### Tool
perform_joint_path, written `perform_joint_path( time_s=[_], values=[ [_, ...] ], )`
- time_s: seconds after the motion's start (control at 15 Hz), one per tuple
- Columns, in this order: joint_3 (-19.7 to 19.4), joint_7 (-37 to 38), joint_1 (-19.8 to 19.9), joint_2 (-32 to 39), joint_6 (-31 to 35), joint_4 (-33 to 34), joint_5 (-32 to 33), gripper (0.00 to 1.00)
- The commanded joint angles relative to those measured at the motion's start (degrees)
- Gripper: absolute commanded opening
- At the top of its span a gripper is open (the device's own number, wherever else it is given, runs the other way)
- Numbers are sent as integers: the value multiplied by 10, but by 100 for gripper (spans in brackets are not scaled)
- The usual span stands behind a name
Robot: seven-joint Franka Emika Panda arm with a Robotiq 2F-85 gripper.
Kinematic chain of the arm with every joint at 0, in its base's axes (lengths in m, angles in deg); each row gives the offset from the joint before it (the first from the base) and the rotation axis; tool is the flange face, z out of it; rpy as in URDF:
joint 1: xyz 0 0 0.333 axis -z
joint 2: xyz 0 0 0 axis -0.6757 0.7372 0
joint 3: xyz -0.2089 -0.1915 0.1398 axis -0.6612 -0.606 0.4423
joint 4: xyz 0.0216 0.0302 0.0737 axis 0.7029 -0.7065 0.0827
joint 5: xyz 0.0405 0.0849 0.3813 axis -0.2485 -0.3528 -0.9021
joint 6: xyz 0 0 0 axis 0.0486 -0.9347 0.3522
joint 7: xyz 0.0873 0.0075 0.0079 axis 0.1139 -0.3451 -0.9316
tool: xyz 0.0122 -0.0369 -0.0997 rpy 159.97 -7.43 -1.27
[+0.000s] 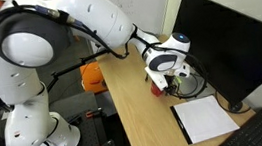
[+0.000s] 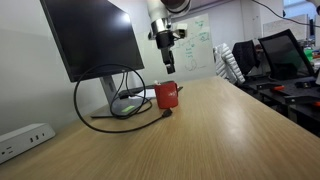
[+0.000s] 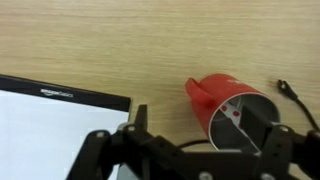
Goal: Move the cup towards you
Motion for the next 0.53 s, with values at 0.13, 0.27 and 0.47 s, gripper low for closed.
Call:
perform_joint_path(
  time_s=[0.13,0.27,0.47],
  values=[
    [17,2,9,60,-14,54,-1,84],
    [20,-11,12,78,-22,69,1,68],
    [19,-16,8,108,-26,92,24,42]
  ],
)
